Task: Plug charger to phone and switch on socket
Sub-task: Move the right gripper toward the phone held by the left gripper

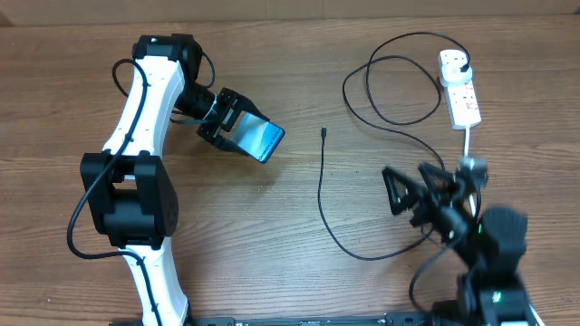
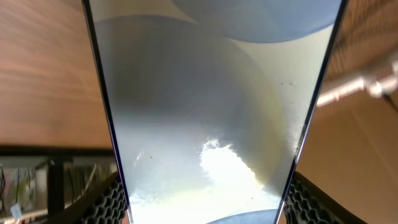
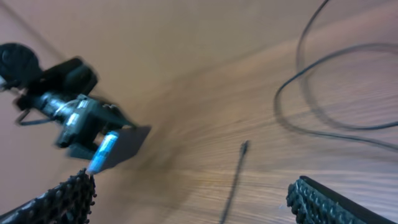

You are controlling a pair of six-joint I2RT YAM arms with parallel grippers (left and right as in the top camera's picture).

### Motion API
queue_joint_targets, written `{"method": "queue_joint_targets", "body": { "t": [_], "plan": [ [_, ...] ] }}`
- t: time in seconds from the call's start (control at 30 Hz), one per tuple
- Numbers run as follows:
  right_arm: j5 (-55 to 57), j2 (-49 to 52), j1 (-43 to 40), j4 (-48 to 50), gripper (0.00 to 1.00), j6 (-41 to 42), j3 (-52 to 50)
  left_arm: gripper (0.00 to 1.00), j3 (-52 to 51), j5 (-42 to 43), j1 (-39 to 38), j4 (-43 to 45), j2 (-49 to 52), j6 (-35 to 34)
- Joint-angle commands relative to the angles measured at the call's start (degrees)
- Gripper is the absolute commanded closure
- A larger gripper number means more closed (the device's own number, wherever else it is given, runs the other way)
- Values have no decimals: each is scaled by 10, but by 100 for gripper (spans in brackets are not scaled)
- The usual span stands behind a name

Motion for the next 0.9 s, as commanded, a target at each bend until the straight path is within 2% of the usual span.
{"method": "queue_joint_targets", "body": {
  "t": [0.0,0.1,0.2,0.3,0.4,0.5,0.67,0.73,0.83,0.87],
  "plan": [
    [-116,127,3,-34,0,5,100,95,17,-67,2,12,0,-53],
    [-202,237,3,-40,0,5,167,96,17,-80,2,29,0,-78],
    [-316,333,3,19,0,9,202,96,17,-102,1,41,0,-105],
    [-373,410,9,123,0,109,203,96,17,-132,1,45,0,-141],
    [-374,466,29,179,0,141,203,96,17,-150,1,45,0,-169],
    [-338,506,65,203,0,154,203,96,17,-161,0,45,0,-191],
    [-200,531,139,204,1,170,203,96,17,-202,-3,45,0,-227],
    [-140,533,169,200,6,174,203,96,17,-216,-9,45,0,-230],
    [-50,533,211,202,8,205,203,96,17,-237,-21,45,0,-231],
    [-23,534,224,202,12,217,203,96,17,-249,-28,45,0,-231]
  ]
}}
